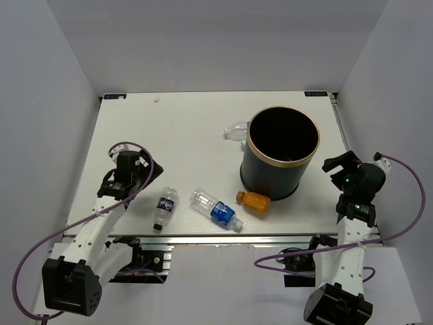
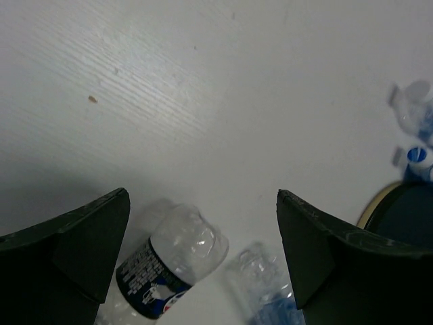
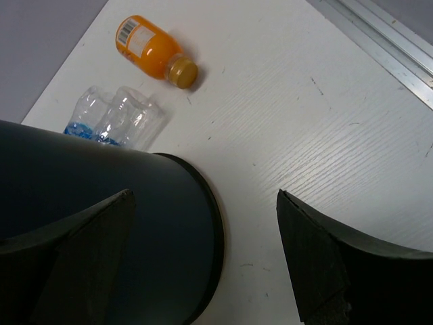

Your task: Put the plastic bottles in the bin

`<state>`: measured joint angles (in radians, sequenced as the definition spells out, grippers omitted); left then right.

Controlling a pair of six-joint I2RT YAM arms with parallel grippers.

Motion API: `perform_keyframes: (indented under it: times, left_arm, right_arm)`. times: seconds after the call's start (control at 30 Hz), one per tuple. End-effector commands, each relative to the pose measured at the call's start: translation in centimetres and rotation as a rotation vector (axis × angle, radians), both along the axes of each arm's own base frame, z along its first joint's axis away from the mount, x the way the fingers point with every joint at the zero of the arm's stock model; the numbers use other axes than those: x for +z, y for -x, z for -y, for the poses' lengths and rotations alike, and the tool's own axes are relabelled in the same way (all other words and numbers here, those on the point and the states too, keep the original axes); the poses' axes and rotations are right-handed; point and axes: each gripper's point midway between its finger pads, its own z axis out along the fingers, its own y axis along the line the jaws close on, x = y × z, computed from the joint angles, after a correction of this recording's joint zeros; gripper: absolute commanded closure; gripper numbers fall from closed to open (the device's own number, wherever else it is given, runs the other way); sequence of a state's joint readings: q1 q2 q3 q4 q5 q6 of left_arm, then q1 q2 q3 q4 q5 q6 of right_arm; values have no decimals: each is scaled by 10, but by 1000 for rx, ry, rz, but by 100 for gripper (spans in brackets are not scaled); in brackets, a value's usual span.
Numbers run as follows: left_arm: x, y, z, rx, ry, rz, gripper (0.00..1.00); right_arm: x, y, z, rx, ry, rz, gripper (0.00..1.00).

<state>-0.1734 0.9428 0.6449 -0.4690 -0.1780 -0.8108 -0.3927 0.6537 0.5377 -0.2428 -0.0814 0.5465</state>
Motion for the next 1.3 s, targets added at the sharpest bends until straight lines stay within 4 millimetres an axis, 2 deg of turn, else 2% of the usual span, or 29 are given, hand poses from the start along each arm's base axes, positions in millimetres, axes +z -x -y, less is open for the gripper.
perform_keyframes:
  times: [0.0,0.13,0.2,0.37,0.43,0.6,0.8,0.93,0.97,1.1,1.27]
  left_arm:
    - [-3,24,19,-159,24,-71,2]
    - [-15,34,24,-244,-1,-129,2]
    - [-19,38,38,-315,52,-134,2]
    - [-37,52,40,-332,43,-246,2]
    - [-42,59,46,-348,43,-280,2]
    - [-72,83,56,-376,-75,-452,2]
    - [-90,89,72,-428,-20,-495,2]
    - [-91,86,71,-417,-29,-485,11]
    - [-90,85,70,-413,-32,-483,19]
    - [-86,81,77,-419,-2,-450,38]
    - [-71,76,75,-404,2,-382,56]
  right_arm:
    - [18,-5,-4,52,37,57,11]
    - [15,-4,-3,48,46,50,11]
    - [17,-4,-5,62,49,53,11]
    - [17,-4,-4,61,59,48,11]
    - [15,-4,-4,62,57,40,11]
    - [9,-4,-3,63,45,11,11]
    - [2,-7,-6,79,20,-16,11]
    - [2,-6,-4,74,26,-21,11]
    - [2,-6,-4,72,29,-23,11]
    - [7,-3,-1,41,35,-9,11]
    - [13,0,2,21,50,4,11]
